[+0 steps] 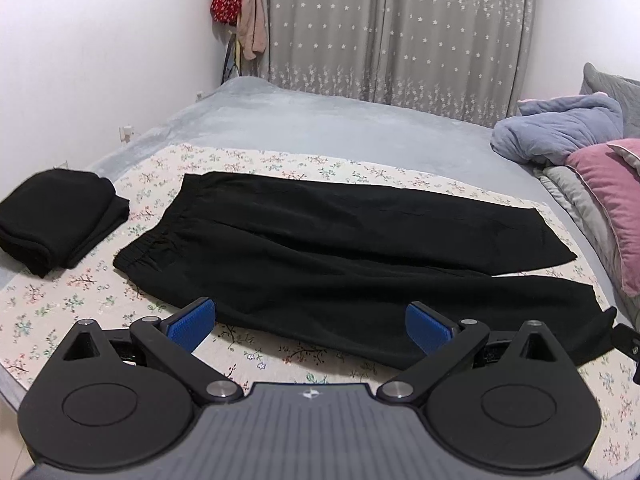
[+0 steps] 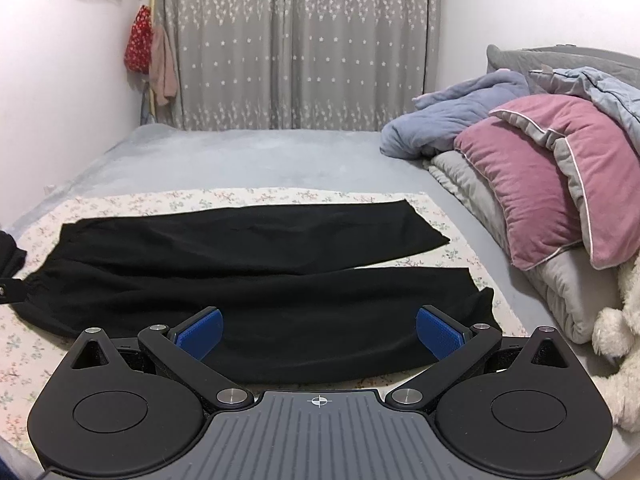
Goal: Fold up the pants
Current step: 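Move both grippers toward the black trousers lying flat on the mat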
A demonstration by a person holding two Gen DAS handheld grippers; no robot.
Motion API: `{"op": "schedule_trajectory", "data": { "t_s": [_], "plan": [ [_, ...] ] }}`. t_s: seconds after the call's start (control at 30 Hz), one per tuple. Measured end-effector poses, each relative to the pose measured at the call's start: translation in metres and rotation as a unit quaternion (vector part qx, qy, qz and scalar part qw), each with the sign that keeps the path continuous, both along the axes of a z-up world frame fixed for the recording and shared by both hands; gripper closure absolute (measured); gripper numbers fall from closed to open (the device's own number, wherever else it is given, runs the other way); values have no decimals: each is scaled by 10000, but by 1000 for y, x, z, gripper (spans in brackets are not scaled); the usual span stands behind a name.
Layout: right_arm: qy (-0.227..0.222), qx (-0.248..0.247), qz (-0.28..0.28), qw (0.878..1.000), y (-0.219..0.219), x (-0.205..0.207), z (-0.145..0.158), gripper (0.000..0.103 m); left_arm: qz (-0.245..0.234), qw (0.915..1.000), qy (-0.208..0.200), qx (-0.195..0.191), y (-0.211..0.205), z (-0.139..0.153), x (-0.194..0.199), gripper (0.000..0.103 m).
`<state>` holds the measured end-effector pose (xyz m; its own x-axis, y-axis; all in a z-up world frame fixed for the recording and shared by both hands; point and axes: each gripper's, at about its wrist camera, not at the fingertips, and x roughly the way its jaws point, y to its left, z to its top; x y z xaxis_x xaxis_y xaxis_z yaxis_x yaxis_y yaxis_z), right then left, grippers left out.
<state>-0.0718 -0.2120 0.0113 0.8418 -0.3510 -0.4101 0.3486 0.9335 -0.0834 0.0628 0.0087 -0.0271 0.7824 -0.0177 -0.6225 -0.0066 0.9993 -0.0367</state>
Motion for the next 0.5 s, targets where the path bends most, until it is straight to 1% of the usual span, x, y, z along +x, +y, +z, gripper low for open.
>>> {"op": "schedule_trajectory", "data": {
  "t_s": [0.13,0.2,0.27,0.43,0.47,0.5],
  "plan": [
    [78,-40,-24,10000,2,15,-4,0,96,9996,245,-110,-4,-1,9,0],
    [124,-38,-32,9999,3,23,-7,0,121,9992,301,-222,-1,-3,18,0],
    [187,-42,-57,9998,4,31,-10,0,151,9995,187,-220,4,-4,27,0],
    [273,-93,-60,9996,5,47,-16,0,248,9991,246,-232,13,-9,44,0],
    [281,-104,-53,9995,4,49,-17,0,261,9993,175,-197,14,-9,47,0],
    [281,-106,-46,9995,4,52,-17,0,250,9993,95,-262,18,-10,51,0]
  ]
}}
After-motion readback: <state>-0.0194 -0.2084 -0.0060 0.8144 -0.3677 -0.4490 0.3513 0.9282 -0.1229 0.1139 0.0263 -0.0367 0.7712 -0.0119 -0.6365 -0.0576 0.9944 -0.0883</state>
